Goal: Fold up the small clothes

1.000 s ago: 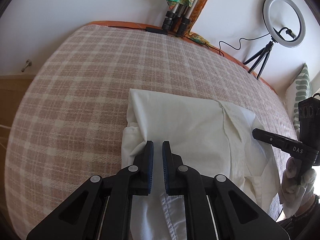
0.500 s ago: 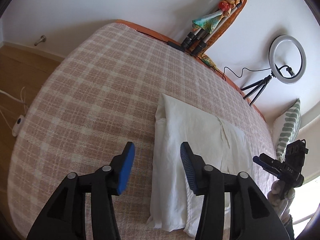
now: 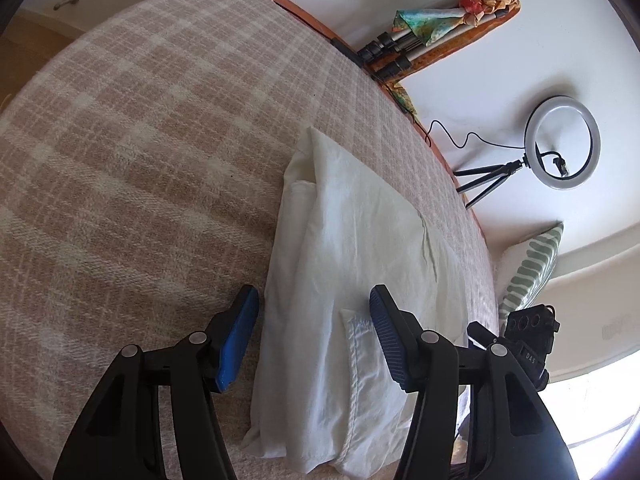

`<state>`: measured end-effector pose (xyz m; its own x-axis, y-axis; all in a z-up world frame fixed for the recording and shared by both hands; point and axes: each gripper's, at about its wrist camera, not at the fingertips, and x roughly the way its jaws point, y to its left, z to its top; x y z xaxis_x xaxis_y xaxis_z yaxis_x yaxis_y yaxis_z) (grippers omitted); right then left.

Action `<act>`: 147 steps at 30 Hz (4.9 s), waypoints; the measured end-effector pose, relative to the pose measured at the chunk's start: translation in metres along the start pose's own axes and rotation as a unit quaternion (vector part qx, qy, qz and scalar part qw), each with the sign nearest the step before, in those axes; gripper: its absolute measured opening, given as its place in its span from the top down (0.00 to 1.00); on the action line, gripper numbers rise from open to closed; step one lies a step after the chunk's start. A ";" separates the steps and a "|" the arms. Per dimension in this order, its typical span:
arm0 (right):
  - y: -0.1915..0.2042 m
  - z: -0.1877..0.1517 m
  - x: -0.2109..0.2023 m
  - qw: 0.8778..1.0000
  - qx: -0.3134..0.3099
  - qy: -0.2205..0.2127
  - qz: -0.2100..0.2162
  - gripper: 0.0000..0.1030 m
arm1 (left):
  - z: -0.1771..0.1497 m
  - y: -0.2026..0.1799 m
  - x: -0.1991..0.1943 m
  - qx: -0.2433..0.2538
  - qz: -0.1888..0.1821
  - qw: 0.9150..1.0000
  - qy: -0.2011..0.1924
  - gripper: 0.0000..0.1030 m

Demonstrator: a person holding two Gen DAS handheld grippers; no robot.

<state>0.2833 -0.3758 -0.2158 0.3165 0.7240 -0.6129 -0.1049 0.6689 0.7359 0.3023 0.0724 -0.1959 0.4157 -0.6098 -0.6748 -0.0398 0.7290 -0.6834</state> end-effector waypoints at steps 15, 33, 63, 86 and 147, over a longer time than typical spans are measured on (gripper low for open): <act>0.006 -0.003 0.022 0.999 0.003 0.015 0.036 0.68 | 0.001 -0.007 0.007 0.018 0.010 1.000 -0.001 0.75; 0.092 -0.037 -0.024 0.980 -0.178 -0.040 -0.083 0.84 | -0.057 -0.109 -0.023 0.238 0.105 0.963 -0.073 0.89; 0.036 -0.034 -0.234 0.942 -0.204 -0.173 -0.202 0.85 | -0.125 -0.301 0.055 0.363 -0.013 0.929 -0.065 0.89; -0.099 0.176 -0.305 0.920 -0.181 -0.219 -0.271 0.85 | -0.059 -0.439 0.244 0.389 -0.034 0.919 -0.055 0.89; -0.046 0.123 -0.340 0.845 -0.130 -0.325 -0.405 0.06 | -0.074 -0.415 0.146 0.388 0.105 0.908 -0.120 0.24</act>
<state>0.2959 -0.6738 -0.0060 0.8252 -0.1784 -0.5359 0.2173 0.9761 0.0097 0.3126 -0.3423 -0.0313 0.6621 -0.4142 -0.6245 0.4727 0.8775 -0.0808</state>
